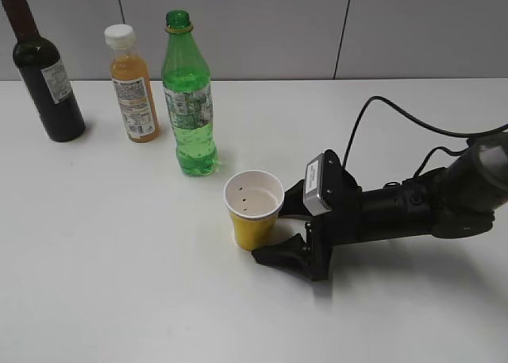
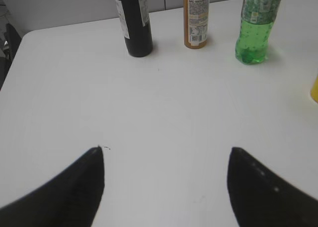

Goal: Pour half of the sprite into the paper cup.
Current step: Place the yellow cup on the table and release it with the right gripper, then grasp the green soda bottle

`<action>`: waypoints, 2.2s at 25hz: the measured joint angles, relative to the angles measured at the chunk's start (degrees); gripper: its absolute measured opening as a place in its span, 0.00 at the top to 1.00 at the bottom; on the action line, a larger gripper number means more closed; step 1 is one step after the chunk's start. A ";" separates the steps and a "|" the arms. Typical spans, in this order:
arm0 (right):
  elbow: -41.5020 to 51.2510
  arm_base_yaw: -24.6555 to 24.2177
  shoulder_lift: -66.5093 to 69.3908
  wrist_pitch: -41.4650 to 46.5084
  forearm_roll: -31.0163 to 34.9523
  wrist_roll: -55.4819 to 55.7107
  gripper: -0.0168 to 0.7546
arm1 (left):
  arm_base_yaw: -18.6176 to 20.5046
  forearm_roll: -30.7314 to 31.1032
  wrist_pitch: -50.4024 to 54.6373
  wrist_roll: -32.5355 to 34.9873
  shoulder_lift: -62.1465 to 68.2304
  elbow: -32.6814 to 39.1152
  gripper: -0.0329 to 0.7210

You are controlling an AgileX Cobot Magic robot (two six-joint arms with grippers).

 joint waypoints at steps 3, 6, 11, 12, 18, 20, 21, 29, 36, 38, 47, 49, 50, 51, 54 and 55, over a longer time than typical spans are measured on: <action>2.59 -1.75 -2.00 0.42 -0.31 -0.45 0.12 | 0.00 0.00 0.00 0.00 0.00 0.00 0.18; 5.29 -3.73 -4.66 1.14 -0.63 -0.75 0.13 | 0.00 0.00 0.00 0.00 0.00 0.00 0.18; 7.45 -5.89 -10.03 5.25 0.88 -0.92 0.13 | 0.00 0.00 0.00 0.00 0.00 0.00 0.18; 7.53 -6.09 -11.22 6.59 1.53 -0.98 0.13 | 0.00 0.00 0.00 0.00 0.00 0.00 0.18; 7.59 -7.18 -17.58 15.19 12.78 -0.98 0.14 | 0.00 0.00 0.00 0.00 0.00 0.00 0.18; 7.46 -7.42 -19.45 18.58 17.73 -1.03 0.15 | 0.00 0.00 0.00 0.00 0.00 0.00 0.18; 6.97 -7.42 -20.28 20.95 19.94 -1.03 0.15 | 0.00 0.00 0.00 0.00 0.00 0.00 0.18; -5.00 -7.42 -24.10 53.11 41.29 -0.54 0.17 | 0.00 0.00 0.00 0.00 0.00 0.00 0.18; -21.26 -7.60 -24.41 83.83 53.26 -8.31 0.19 | 0.00 0.00 0.00 0.00 0.00 0.00 0.18; -24.95 -7.60 -24.45 90.02 59.99 -13.66 0.20 | 0.00 0.00 0.00 0.00 0.00 0.00 0.18; -40.23 -9.06 -24.52 118.58 68.39 -19.46 0.21 | 0.00 0.00 0.00 0.00 0.00 0.00 0.18; -41.91 -9.77 -24.58 124.46 68.39 -20.27 0.21 | 0.00 0.00 0.00 0.00 0.00 0.00 0.18; -42.16 -10.14 -24.81 125.83 68.49 -20.54 0.21 | 0.00 0.00 0.00 0.00 0.00 0.00 0.18; -42.21 -10.53 -25.17 126.80 68.71 -20.71 0.21 | 0.00 0.00 0.00 0.00 0.00 0.00 0.18; -41.61 -11.28 -27.54 127.61 69.21 -20.95 0.21 | 0.00 0.00 0.00 0.00 0.00 0.00 0.18; -40.75 -11.52 -28.93 127.61 69.27 -20.95 0.21 | 0.00 0.00 0.00 0.00 0.00 0.00 0.18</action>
